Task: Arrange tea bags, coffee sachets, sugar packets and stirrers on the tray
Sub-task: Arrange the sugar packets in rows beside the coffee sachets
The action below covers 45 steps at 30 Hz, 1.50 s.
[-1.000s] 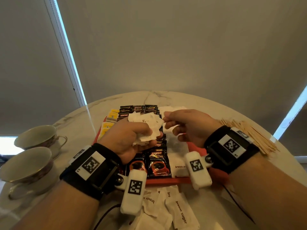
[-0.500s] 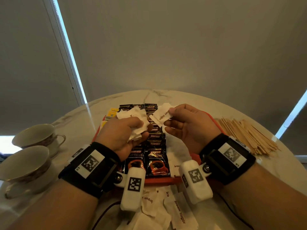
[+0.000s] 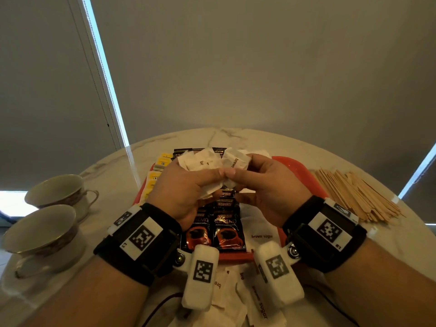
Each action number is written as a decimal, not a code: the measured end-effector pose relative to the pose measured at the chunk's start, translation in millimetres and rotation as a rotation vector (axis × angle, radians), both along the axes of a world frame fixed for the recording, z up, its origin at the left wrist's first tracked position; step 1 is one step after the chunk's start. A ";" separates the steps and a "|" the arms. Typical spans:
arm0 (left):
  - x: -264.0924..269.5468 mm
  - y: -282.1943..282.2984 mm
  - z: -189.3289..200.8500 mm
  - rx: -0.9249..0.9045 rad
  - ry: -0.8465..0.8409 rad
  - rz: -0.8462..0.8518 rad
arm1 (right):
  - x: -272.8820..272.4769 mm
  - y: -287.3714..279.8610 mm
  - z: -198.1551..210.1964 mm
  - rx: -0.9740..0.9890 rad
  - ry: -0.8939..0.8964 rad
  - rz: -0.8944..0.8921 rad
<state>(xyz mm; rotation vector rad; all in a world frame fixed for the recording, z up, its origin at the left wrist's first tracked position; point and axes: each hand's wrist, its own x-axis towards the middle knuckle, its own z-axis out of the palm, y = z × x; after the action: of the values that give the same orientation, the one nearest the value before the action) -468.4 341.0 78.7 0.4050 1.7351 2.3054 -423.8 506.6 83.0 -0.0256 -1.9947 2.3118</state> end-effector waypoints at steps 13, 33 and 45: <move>-1.0 1.2 3.8 0.017 -0.137 -0.031 | -2.0 5.9 2.8 0.050 0.109 -0.165; -3.6 1.5 4.5 0.116 -0.082 0.154 | -2.4 10.7 2.7 0.108 -0.025 -0.297; -16.1 -2.2 -0.7 0.156 -0.187 0.211 | -20.2 30.2 10.5 -0.090 -0.093 -0.356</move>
<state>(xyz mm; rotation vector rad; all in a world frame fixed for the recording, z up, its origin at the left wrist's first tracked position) -484.5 338.9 78.0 0.0285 1.5812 2.5417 -444.0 536.8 93.5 -0.4624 -1.7490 2.1991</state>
